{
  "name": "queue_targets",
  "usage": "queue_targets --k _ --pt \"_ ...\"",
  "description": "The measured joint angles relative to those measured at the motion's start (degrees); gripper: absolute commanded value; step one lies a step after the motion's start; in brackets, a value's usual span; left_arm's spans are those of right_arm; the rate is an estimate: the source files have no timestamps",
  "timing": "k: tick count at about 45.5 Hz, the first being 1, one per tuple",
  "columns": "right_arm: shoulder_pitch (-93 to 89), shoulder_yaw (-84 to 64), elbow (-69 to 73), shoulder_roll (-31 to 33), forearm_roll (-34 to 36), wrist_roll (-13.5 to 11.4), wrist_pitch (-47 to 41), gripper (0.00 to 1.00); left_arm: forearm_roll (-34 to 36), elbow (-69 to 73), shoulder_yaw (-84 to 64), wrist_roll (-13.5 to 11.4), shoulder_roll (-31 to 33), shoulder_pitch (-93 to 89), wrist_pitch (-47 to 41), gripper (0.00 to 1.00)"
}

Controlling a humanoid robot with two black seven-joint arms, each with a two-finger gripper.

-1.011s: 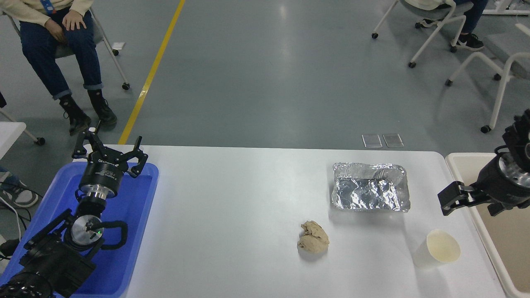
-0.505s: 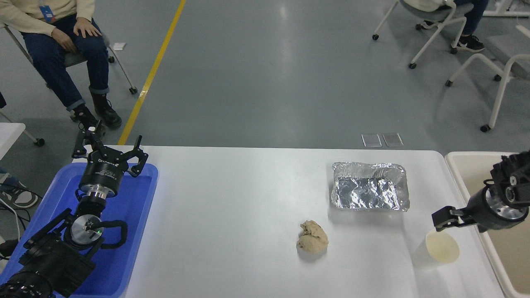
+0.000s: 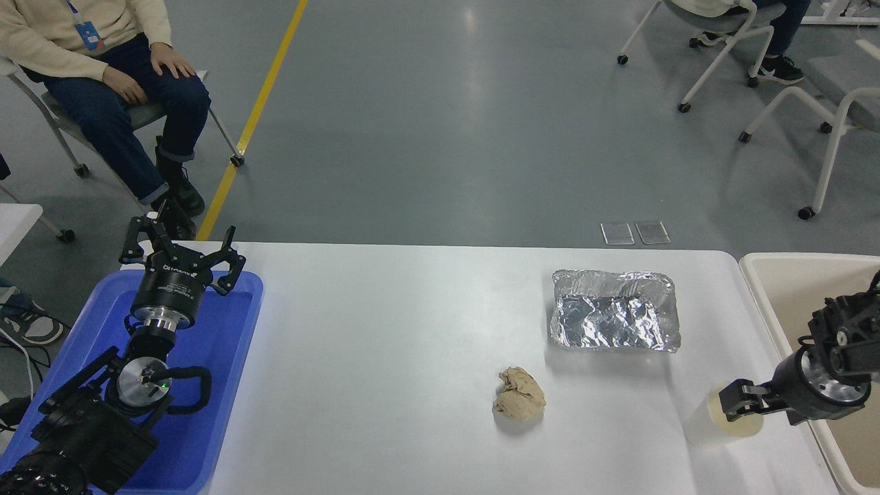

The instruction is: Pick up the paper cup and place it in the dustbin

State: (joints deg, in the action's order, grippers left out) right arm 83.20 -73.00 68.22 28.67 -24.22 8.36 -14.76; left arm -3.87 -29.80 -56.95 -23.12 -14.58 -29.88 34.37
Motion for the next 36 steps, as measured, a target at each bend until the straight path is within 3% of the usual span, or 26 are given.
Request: queue_targets --k 1,17,36 --pt "-0.07 0.09 -0.03 0.07 0.24 0.00 0.00 0.00 0.00 0.00 0.00 0.00 0.00 0.00 0.00 1.00" --pt "-0.14 0.52 0.01 1.39 6.25 -0.02 -0.62 0.00 0.00 0.00 0.00 0.00 0.00 -0.01 0.10 1.00" --pt "1.49 0.64 0.81 1.86 7.82 -0.01 -2.71 0.00 -0.02 0.00 0.00 0.00 -0.01 -0.01 0.16 1.00"
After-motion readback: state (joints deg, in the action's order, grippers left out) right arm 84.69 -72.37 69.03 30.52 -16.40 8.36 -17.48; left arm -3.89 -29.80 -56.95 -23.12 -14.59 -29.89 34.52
